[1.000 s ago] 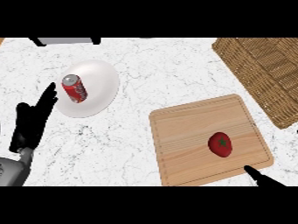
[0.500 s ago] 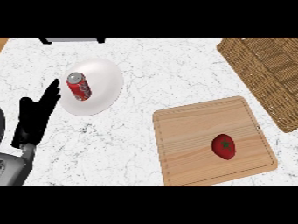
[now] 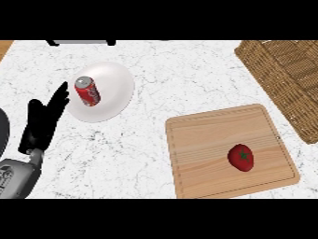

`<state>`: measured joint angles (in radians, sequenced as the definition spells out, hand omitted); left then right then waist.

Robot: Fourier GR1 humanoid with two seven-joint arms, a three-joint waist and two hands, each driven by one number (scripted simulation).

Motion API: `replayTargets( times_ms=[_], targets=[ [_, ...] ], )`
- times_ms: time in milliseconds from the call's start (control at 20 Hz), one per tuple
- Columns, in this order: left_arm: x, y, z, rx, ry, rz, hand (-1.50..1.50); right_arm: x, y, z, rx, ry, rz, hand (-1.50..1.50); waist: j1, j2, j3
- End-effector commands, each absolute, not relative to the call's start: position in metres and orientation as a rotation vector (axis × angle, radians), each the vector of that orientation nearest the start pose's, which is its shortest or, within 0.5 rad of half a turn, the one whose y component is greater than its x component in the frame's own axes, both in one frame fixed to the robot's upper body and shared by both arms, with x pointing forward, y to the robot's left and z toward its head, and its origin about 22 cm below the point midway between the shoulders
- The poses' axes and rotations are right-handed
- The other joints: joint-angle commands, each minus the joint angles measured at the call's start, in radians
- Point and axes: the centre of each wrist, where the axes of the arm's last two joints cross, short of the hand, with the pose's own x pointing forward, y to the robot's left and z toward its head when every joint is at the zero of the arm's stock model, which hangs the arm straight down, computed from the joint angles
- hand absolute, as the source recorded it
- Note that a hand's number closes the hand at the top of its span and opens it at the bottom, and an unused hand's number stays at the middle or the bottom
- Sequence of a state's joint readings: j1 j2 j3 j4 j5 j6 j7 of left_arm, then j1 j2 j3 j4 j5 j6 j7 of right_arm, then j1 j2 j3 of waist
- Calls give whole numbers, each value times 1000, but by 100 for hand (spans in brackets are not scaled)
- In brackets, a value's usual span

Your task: Pick the tomato from the cutting board and place it in the basket

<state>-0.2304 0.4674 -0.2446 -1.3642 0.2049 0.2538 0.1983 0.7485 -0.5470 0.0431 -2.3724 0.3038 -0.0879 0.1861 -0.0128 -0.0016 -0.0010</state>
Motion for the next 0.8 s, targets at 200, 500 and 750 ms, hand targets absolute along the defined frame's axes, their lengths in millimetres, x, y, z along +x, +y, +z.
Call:
replayTargets(
  times_ms=[200,500,750],
  targets=[
    [294,264,32,271,-1355,-221,0,98,-296,110,-749,-1390,492,-150,9,1,1],
    [291,269,15,280,-1354,-186,0,107,-291,69,-737,-1393,501,-150,7,1,1],
    [290,271,30,275,-1353,-213,0,121,-284,53,-709,-1389,538,-150,9,1,1]
  ],
)
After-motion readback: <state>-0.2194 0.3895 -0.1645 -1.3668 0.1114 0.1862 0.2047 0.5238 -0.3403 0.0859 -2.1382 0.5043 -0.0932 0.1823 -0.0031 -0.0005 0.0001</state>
